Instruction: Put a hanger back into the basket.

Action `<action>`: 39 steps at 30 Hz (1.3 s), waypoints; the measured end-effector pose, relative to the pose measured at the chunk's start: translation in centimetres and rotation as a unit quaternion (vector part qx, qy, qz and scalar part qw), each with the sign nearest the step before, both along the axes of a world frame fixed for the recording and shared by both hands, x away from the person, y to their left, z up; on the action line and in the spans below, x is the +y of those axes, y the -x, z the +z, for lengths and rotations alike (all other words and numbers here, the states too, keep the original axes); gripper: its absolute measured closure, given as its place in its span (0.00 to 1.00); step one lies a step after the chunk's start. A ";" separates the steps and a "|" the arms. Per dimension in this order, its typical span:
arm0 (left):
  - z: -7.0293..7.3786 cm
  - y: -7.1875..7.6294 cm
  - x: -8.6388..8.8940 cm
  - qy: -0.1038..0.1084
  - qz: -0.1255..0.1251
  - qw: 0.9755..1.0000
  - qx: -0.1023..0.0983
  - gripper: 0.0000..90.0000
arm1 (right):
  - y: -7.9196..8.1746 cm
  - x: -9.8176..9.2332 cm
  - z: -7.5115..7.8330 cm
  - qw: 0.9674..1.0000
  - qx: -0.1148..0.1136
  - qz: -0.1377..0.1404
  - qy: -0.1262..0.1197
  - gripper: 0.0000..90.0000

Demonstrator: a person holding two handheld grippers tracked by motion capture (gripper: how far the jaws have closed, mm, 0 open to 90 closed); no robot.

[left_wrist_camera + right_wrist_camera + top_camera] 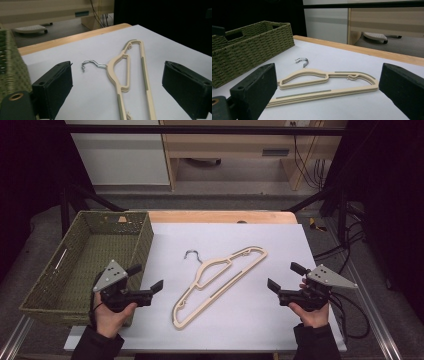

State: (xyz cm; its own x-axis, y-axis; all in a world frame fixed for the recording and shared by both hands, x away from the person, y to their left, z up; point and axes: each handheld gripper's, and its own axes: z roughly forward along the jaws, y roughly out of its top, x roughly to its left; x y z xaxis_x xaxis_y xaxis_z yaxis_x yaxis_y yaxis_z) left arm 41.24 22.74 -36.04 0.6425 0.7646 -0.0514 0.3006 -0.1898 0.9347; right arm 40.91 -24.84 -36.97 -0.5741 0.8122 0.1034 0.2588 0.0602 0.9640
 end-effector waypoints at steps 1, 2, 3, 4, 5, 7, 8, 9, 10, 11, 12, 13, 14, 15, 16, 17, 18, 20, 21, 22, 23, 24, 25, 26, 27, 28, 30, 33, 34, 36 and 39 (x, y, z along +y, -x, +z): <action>-0.2 -0.1 -0.6 -0.006 -0.001 1.000 0.003 0.11 | 0.0 0.0 0.0 1.000 -0.001 0.001 -0.001 0.03; -0.4 -0.1 -0.9 -0.010 -0.004 1.000 0.005 0.11 | -0.1 0.2 0.0 1.000 0.001 0.000 -0.002 0.03; -0.6 -0.3 -1.3 -0.014 -0.009 1.000 0.009 0.12 | -0.1 0.2 -0.1 1.000 -0.001 0.002 0.001 0.03; -0.9 -0.4 -1.6 -0.015 -0.009 1.000 0.013 0.12 | -0.1 0.3 -0.1 1.000 0.004 0.004 0.002 0.03; -1.1 -0.5 -1.9 -0.021 -0.010 1.000 0.014 0.12 | -0.1 0.4 -0.1 1.000 0.004 0.003 0.004 0.03; -1.5 -0.9 -2.2 -0.022 -0.009 0.999 0.021 0.14 | -0.2 0.5 -0.2 1.000 0.006 0.005 0.003 0.03; -1.7 -1.1 -2.4 -0.025 -0.010 0.999 0.024 0.14 | -0.2 0.6 -0.2 1.000 0.007 0.005 0.004 0.03; -2.2 -1.6 -2.9 -0.030 -0.011 0.999 0.032 0.15 | -0.2 0.6 -0.2 1.000 0.006 0.006 0.006 0.03; -2.2 -1.6 -2.9 -0.030 -0.011 0.999 0.032 0.16 | -0.2 0.6 -0.2 1.000 0.006 0.006 0.006 0.03; -2.5 -1.8 -3.1 -0.032 -0.015 0.999 0.037 0.16 | -0.2 0.7 -0.3 1.000 0.007 0.007 0.005 0.03; -2.8 -2.1 -3.4 -0.035 -0.017 0.998 0.040 0.17 | -0.3 0.7 -0.3 1.000 0.006 0.008 0.007 0.03; -3.2 -2.4 -3.7 -0.041 -0.019 0.998 0.045 0.19 | -0.3 0.9 -0.4 1.000 0.008 0.008 0.008 0.03; -3.6 -2.6 -3.9 -0.044 -0.020 0.998 0.051 0.19 | -0.3 0.9 -0.4 1.000 0.008 0.008 0.008 0.03; -4.0 -2.9 -4.2 -0.052 -0.022 0.997 0.058 0.19 | -0.3 0.9 -0.4 1.000 0.009 0.009 0.009 0.03; -4.8 -3.2 -4.7 -0.063 -0.022 0.995 0.069 0.20 | -0.4 0.9 -0.5 1.000 0.010 0.009 0.011 0.03; -5.1 -3.4 -4.9 -0.069 -0.024 0.995 0.074 0.23 | -0.4 1.0 -0.6 1.000 0.010 0.011 0.011 0.03; -5.4 -3.6 -5.1 -0.072 -0.025 0.994 0.079 0.23 | -0.4 1.0 -0.6 1.000 0.010 0.011 0.011 0.03; -6.5 -4.0 -5.7 -0.087 -0.029 0.991 0.095 0.28 | -0.5 1.2 -0.7 1.000 0.014 0.012 0.013 0.03; -6.9 -4.3 -5.8 -0.094 -0.028 0.990 0.100 0.32 | -0.5 1.2 -0.7 1.000 0.015 0.012 0.015 0.03; -7.1 -4.4 -5.9 -0.099 -0.030 0.989 0.103 0.32 | -0.5 1.2 -0.7 1.000 0.015 0.012 0.015 0.03; -7.6 -4.6 -6.1 -0.108 -0.032 0.987 0.114 0.34 | -0.5 1.3 -0.7 1.000 0.016 0.012 0.015 0.03; -8.0 -4.8 -6.4 -0.116 -0.034 0.985 0.120 0.37 | -0.6 1.3 -0.8 1.000 0.015 0.015 0.016 0.03; -8.4 -5.0 -6.6 -0.127 -0.034 0.983 0.124 0.38 | -0.6 1.3 -0.8 1.000 0.015 0.013 0.015 0.03; -8.6 -5.1 -6.8 -0.131 -0.034 0.983 0.127 0.40 | -0.6 1.3 -0.8 1.000 0.015 0.013 0.016 0.03; -8.9 -5.2 -7.0 -0.133 -0.034 0.982 0.133 0.42 | -0.6 1.4 -0.8 1.000 0.016 0.013 0.016 0.03; -9.2 -5.4 -7.1 -0.136 -0.034 0.980 0.138 0.44 | -0.6 1.4 -0.8 1.000 0.015 0.013 0.017 0.03; -9.8 -5.6 -7.5 -0.146 -0.032 0.978 0.145 0.48 | -0.6 1.4 -0.9 1.000 0.016 0.013 0.017 0.03; -10.3 -6.1 -7.7 -0.150 -0.030 0.975 0.159 0.55 | -0.7 1.5 -0.9 1.000 0.017 0.016 0.017 0.03; -10.5 -6.3 -7.7 -0.150 -0.026 0.975 0.162 0.58 | -0.7 1.5 -1.0 1.000 0.017 0.015 0.018 0.03; -10.7 -6.5 -7.7 -0.149 -0.024 0.974 0.168 0.63 | -0.7 1.6 -1.0 1.000 0.018 0.015 0.019 0.03; -10.9 -6.8 -7.7 -0.149 -0.024 0.973 0.176 0.70 | -0.8 1.7 -1.1 1.000 0.019 0.016 0.019 0.03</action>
State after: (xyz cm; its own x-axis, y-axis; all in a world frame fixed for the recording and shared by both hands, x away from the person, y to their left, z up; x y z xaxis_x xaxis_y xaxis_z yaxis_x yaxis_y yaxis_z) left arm 47.99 15.02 -46.90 0.6604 0.7489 -0.0545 0.5761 -0.4588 0.6765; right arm 41.67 -23.18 -38.05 -0.5959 0.7973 0.0956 0.2933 0.1053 0.9502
